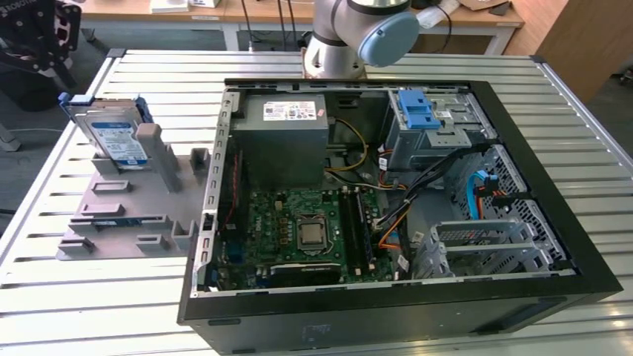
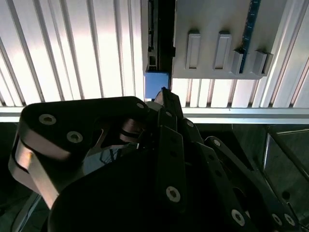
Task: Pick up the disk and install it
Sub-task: 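Pick up the disk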
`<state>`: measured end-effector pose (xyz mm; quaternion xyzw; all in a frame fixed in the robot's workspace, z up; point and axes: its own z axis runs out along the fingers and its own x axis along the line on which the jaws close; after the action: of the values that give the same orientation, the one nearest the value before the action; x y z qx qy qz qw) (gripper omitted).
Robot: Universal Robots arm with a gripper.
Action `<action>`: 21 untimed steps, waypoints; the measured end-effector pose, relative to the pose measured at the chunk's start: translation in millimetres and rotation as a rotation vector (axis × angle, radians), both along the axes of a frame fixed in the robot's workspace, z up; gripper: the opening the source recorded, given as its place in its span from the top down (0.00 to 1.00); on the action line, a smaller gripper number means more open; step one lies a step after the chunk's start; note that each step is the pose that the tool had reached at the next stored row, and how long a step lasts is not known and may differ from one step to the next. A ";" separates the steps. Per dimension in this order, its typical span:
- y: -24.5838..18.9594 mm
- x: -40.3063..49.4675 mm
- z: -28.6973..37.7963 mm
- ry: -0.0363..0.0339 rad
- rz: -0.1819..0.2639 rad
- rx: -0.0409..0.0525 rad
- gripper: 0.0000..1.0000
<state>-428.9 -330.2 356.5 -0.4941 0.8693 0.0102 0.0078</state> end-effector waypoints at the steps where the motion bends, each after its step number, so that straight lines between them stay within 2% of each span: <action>1: 0.0 0.1 -0.4 -0.0007 0.000 0.0001 0.89; 4: 0.1 1.0 -1.0 -0.0005 0.011 -0.0002 0.89; 6: 0.1 1.3 -1.4 -0.0008 0.038 0.0000 0.89; 21: 0.1 1.4 -4.9 -0.0009 0.308 0.0000 0.89</action>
<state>-427.5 -330.2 351.7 -0.6216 0.7832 0.0111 0.0065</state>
